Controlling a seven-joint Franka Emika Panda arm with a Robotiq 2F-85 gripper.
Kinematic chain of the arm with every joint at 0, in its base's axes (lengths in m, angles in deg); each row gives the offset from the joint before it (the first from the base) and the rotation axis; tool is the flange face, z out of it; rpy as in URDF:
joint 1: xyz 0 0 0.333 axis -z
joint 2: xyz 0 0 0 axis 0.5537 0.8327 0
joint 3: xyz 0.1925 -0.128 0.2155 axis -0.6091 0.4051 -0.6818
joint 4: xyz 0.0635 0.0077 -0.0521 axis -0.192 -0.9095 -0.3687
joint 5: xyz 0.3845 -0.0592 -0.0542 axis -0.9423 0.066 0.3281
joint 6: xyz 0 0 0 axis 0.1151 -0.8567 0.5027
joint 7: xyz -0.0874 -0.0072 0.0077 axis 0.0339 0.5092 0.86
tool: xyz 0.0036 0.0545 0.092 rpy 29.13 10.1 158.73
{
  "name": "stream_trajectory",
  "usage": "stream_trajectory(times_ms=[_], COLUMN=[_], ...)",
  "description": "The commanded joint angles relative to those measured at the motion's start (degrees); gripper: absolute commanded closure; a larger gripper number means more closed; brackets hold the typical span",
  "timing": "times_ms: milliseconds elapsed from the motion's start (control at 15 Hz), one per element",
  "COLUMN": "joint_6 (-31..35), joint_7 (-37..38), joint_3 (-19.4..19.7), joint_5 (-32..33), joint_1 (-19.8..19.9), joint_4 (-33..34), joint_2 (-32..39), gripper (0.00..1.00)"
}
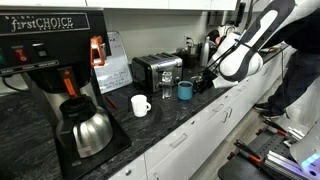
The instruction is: Pour the contents of the blue cup into the silver pot
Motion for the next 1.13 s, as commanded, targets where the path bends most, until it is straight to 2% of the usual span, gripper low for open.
stream_trajectory(times_ms=[0, 67, 133, 267, 333, 1067], joint_6=[-3.20, -5.43, -8.17, -16.45, -9.92, -10.89], joint_7=[6.76, 9.19, 8.97, 7.60, 8.76, 8.66], joint_3=[-1.18, -1.99, -3.78, -4.54, -4.36, -4.28], joint_5=[-0.88, -1.89, -5.92, -14.54, -9.15, -9.93], joint_1=[-0.24, -0.83, -0.94, -2.61, -2.27, -2.63], joint_4=[0.36, 0.65, 1.30, 2.63, 1.91, 1.79], joint_2=[-1.92, -3.02, -4.01, -6.95, -4.06, -4.36], gripper=[0.16, 0.08, 0.02, 0.00, 0.00, 0.00])
